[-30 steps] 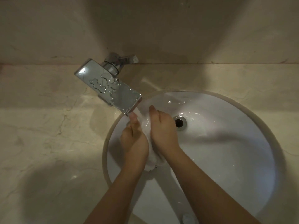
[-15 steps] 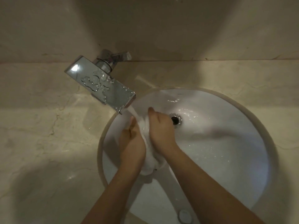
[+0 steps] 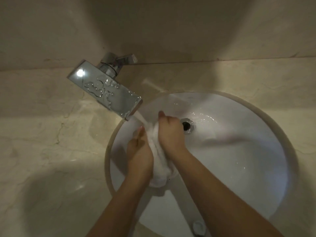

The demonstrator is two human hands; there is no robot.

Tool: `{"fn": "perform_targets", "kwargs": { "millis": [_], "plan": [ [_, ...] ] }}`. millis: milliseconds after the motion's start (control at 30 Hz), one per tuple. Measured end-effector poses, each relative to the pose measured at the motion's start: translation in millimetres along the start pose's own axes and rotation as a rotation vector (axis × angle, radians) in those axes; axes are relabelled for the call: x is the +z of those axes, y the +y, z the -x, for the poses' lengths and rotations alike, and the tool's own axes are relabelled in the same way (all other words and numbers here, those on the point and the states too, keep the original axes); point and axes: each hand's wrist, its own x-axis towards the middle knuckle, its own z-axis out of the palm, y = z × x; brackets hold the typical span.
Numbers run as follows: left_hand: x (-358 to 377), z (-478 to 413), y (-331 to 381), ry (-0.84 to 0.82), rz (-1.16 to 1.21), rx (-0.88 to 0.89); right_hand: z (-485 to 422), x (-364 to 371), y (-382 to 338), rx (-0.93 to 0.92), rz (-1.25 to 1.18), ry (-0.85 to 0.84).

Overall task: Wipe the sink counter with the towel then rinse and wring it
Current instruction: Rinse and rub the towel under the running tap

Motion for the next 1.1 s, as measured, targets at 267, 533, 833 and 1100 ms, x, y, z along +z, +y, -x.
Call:
{"fn": "perform_targets", "kwargs": {
  "millis": [267, 533, 833, 1100],
  "plan": [
    [-32, 7, -8, -0.525, 0.389, -0.315, -22, -21, 15, 0.494, -0.597, 0.064],
    [-31, -3, 4, -0.419, 0.225, -0.035, -8, -70, 8, 0.415, -0.858, -0.256],
    [-27, -3, 19, -0.417, 0.368, 0.008, 20, -57, 10, 0.23, -0.741, -0.18],
    [-23, -9, 11, -0.264, 0.159, 0.153, 32, -79, 26, 0.176, -0.414, -0.549]
  ]
}}
